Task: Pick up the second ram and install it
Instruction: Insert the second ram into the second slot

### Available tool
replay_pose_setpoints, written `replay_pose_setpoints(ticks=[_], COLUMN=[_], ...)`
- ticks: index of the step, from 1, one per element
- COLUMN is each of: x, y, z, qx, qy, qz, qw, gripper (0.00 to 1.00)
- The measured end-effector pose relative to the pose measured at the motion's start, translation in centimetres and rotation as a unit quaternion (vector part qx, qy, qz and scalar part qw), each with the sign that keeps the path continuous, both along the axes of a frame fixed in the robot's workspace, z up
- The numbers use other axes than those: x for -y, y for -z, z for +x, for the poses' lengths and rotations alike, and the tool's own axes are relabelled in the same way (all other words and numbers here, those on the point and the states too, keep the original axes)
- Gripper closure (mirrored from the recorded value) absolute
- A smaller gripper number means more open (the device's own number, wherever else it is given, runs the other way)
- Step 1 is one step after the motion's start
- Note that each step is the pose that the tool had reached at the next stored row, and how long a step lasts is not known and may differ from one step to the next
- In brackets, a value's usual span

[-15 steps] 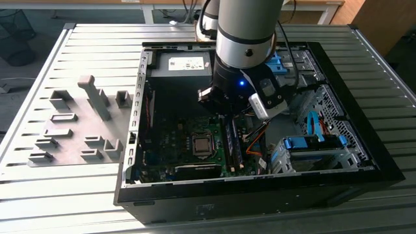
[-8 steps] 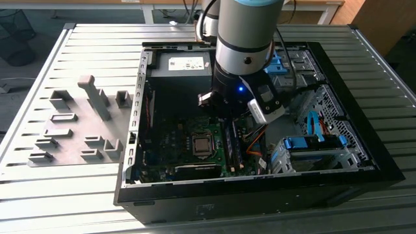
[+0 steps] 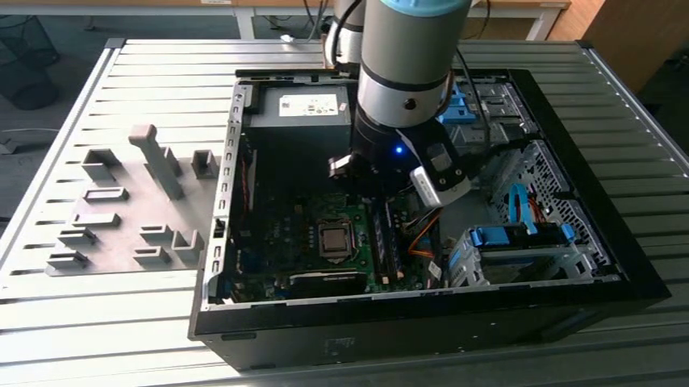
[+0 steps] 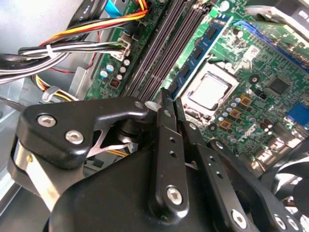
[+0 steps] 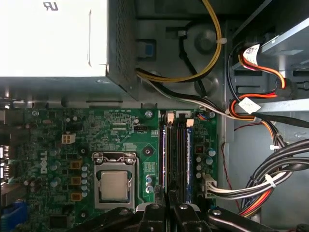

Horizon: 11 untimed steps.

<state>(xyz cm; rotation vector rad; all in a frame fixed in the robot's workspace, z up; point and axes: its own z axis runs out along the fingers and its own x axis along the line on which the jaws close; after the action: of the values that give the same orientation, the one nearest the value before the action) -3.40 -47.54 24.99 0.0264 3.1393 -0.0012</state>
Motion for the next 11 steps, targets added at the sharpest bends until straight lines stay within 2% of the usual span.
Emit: replay_pose_setpoints(ticks=[11], x=[0.0], y=[1.62], z=[0.5], qx=[-0.0001], qy=[-0.001], qz=[-0.0001], qw=[1.0], gripper=[0.86])
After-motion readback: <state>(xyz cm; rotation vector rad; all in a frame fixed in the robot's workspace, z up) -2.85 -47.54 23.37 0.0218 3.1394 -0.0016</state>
